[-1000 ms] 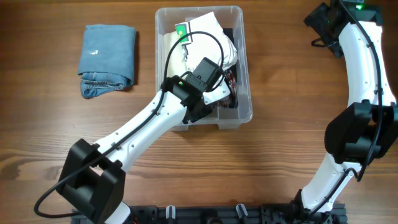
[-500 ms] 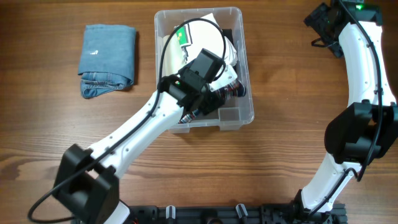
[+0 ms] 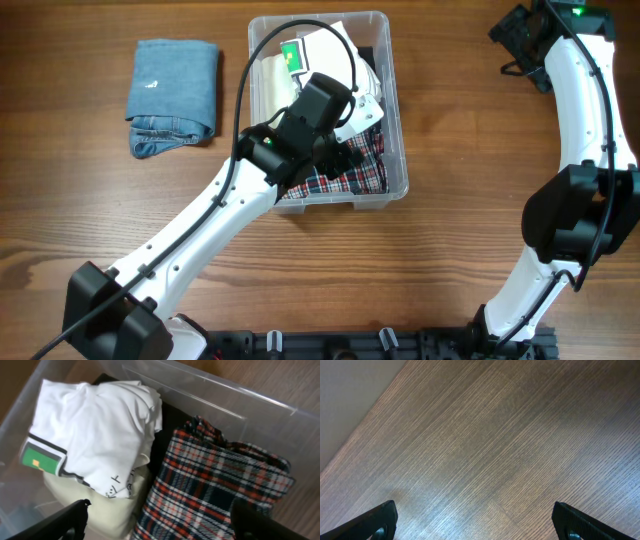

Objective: Pack container
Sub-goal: 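Lower the plaid shirt into the bin's front half and release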

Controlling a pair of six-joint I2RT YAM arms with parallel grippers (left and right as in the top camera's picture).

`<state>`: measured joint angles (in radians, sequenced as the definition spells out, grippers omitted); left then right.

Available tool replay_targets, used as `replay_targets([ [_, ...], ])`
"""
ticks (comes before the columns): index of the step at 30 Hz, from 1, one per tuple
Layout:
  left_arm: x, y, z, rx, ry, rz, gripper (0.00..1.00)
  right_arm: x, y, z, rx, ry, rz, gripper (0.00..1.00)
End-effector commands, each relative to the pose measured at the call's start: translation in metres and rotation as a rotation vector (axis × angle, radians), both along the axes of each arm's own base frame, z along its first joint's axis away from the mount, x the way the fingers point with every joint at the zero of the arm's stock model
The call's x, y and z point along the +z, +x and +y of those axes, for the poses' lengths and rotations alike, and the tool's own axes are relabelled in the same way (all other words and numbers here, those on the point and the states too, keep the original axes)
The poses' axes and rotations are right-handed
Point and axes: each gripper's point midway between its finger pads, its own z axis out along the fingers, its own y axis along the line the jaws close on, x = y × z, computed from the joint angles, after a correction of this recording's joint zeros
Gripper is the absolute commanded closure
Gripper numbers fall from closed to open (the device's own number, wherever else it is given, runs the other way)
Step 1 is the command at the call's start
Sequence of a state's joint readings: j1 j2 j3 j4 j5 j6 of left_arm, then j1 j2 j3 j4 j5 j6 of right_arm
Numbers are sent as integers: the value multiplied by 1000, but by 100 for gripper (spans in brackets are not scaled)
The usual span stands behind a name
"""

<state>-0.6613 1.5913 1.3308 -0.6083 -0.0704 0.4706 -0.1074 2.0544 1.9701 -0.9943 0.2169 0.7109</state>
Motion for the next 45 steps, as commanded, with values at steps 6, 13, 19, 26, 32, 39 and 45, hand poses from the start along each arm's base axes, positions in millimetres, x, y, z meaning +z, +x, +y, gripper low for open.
replay_targets([
  [6,-55,-33,0,53,14,289,83,-8,1,2,-4,11,13,0],
  [13,-99,-56,-16,59,-32,521,96,-8,1,3,-3,11,13,0],
  [19,-128,-74,-15,79,1,660,96,-8,1,3,-3,11,13,0],
  [26,-119,-71,-22,62,-33,652,82,-8,1,3,-3,11,13,0],
  [32,-57,-54,-35,25,-139,519,78,-8,1,3,-3,11,13,0],
  [39,-56,-33,-52,5,-197,444,74,-8,1,2,-3,11,13,0],
  [45,-81,-10,-64,12,-203,405,74,-8,1,2,-4,11,13,0],
])
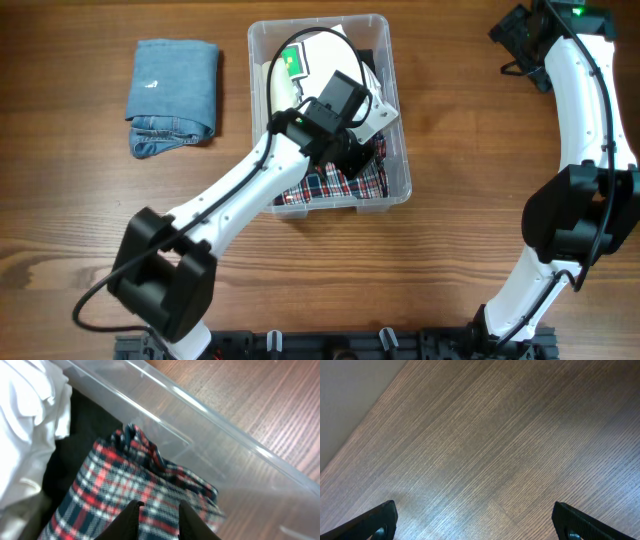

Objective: Pack container
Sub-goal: 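Lower the plaid shirt into the bin's front half and release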

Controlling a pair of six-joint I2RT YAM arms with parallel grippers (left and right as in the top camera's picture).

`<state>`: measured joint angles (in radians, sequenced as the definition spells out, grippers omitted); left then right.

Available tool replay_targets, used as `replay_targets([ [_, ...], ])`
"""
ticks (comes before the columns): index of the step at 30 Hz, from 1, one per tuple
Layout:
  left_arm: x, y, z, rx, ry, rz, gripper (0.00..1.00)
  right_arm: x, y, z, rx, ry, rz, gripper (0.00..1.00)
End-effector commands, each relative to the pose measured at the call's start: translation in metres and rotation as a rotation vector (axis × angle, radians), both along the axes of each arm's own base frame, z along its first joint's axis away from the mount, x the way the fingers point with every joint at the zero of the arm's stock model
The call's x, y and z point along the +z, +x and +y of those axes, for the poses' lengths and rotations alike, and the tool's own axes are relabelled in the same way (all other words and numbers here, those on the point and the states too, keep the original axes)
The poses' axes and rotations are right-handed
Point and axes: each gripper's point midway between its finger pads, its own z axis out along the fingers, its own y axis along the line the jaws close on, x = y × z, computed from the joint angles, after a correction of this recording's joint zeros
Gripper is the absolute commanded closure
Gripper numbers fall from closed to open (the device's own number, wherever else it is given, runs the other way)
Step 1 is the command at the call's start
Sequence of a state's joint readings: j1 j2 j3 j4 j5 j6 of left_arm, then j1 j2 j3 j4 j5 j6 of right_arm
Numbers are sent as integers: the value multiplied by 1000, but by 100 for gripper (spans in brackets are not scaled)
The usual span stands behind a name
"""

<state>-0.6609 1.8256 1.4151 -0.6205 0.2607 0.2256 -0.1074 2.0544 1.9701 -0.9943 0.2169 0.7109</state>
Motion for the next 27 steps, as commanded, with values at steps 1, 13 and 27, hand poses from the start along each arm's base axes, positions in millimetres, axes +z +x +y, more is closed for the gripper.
replay_targets([
  [1,-24,11,-3,15,35,5,74,-8,1,3,-3,11,13,0],
  [13,-57,33,14,133,111,13,67,-8,1,3,-3,11,13,0],
  [27,157,76,132,571,-65,-433,12,-8,1,2,-4,11,13,0],
])
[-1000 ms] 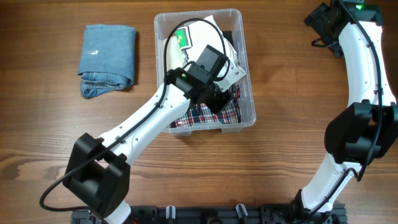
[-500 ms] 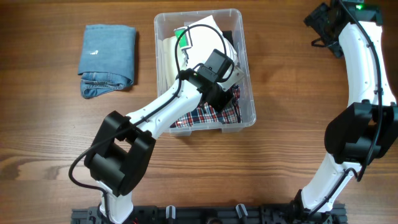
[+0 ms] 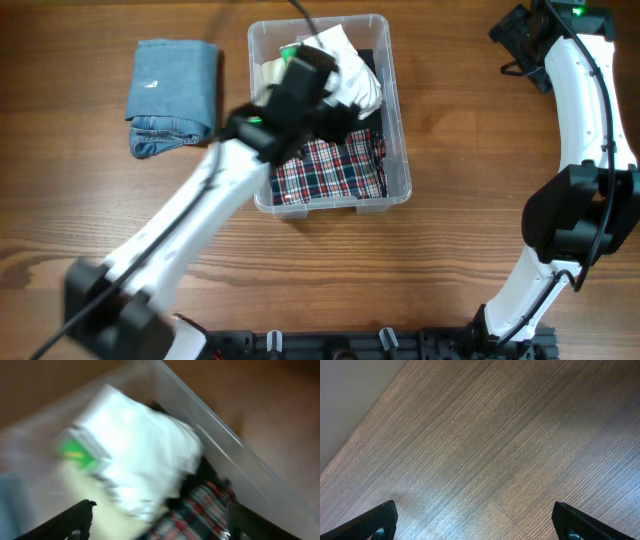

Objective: Pack container
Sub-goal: 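Lower the plaid shirt into the bin's front half and release, then move the left gripper to the folded blue jeans and grasp them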

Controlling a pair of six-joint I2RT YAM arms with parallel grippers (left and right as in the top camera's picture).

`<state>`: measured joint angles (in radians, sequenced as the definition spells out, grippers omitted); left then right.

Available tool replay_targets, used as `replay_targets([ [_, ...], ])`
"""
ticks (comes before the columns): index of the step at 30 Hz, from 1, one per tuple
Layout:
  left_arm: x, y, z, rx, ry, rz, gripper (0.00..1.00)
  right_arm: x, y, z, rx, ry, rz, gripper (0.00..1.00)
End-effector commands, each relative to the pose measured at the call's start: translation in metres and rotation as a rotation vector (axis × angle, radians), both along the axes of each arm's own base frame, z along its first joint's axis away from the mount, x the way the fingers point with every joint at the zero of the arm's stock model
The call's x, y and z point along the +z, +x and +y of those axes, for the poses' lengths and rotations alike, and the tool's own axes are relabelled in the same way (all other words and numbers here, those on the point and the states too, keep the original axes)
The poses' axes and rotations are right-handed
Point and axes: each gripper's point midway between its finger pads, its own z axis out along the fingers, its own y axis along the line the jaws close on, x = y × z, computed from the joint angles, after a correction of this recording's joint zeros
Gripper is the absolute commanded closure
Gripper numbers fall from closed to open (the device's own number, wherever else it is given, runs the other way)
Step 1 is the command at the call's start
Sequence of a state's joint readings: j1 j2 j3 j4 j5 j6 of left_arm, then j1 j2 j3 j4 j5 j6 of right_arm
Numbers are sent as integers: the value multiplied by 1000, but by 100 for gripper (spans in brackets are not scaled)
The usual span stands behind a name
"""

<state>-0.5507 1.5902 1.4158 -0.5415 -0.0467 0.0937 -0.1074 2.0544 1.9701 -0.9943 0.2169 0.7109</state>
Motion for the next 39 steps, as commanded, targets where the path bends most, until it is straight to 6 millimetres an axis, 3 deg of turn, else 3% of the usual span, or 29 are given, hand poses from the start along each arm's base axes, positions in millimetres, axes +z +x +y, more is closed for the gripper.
replay_targets([
  [1,53,16,68,198,-31,-115,6,-8,1,2,-3,11,13,0],
  [2,56,19,87,240,-30,-119,0,-8,1,3,-3,11,13,0],
  [4,53,29,126,330,-19,-106,0,-8,1,3,-3,11,13,0],
  [7,29,47,178,452,11,-53,7,-8,1,3,-3,11,13,0],
  [9,0,60,210,520,39,8,8,-8,1,3,-3,11,13,0],
  [12,-52,82,236,535,108,81,7,-8,1,3,-3,11,13,0],
  [15,-92,93,244,535,142,141,6,-8,1,3,-3,11,13,0],
  [20,-141,102,252,546,162,213,9,-8,1,2,-3,11,13,0],
  [31,-189,106,253,504,221,271,13,-8,1,3,-3,11,13,0],
  [39,-193,104,261,530,267,272,16,-8,1,2,-4,11,13,0],
])
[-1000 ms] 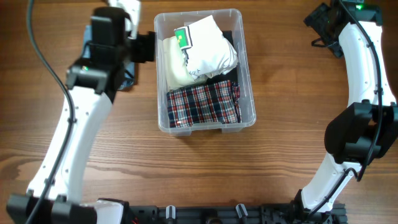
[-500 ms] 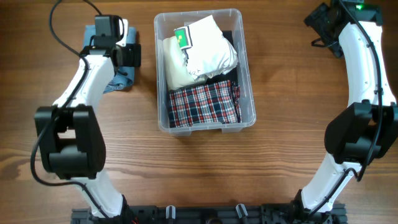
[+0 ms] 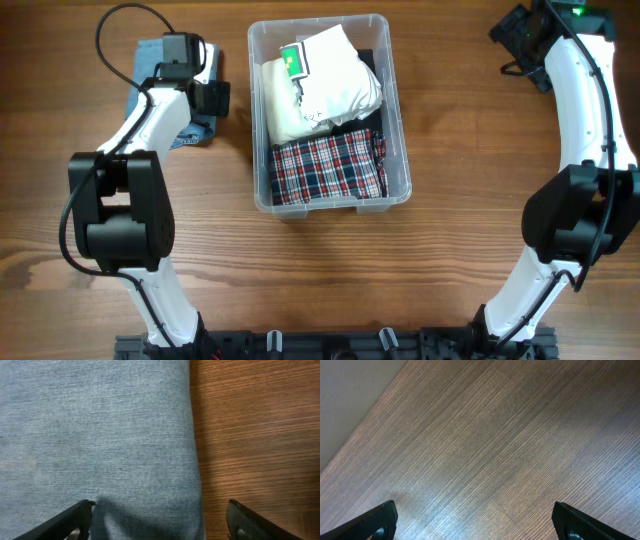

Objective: Pack container
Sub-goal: 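Move the left gripper to the folded blue jeans and grasp them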

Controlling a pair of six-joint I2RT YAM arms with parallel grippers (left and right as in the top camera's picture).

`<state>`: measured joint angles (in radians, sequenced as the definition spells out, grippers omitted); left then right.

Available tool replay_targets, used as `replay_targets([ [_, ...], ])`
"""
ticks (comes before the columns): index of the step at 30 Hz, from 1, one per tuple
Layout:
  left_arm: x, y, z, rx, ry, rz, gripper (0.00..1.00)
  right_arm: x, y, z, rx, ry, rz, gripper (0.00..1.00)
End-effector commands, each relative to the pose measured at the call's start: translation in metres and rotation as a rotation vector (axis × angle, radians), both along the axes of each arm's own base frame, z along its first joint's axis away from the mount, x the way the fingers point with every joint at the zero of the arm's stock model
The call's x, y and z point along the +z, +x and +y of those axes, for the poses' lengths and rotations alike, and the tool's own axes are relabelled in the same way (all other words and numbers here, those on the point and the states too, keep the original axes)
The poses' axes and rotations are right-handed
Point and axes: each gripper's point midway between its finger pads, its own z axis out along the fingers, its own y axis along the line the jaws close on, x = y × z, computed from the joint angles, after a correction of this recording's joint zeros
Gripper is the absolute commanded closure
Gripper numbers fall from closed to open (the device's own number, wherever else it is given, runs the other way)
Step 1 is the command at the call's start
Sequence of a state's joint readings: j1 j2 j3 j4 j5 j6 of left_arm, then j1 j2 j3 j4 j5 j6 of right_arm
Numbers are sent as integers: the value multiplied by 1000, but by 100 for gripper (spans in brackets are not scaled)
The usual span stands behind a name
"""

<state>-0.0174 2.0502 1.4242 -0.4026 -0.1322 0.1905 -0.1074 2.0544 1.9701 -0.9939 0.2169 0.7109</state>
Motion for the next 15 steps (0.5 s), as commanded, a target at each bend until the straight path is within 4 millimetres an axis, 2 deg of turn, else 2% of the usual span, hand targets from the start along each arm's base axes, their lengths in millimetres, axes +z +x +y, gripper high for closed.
replay_targets([
  [1,-5,0,13,-4,70,18,17,-8,1,3,-3,11,13,0],
  [4,-12,-4,20,1,117,45,17,-8,1,3,-3,12,13,0],
  [8,-39,-15,25,-14,155,130,16,-8,1,2,-4,12,13,0],
  [10,-48,-19,35,11,207,158,12,-8,1,3,-3,11,13,0],
  [15,-38,-23,75,119,371,159,8,-8,1,3,-3,12,13,0],
])
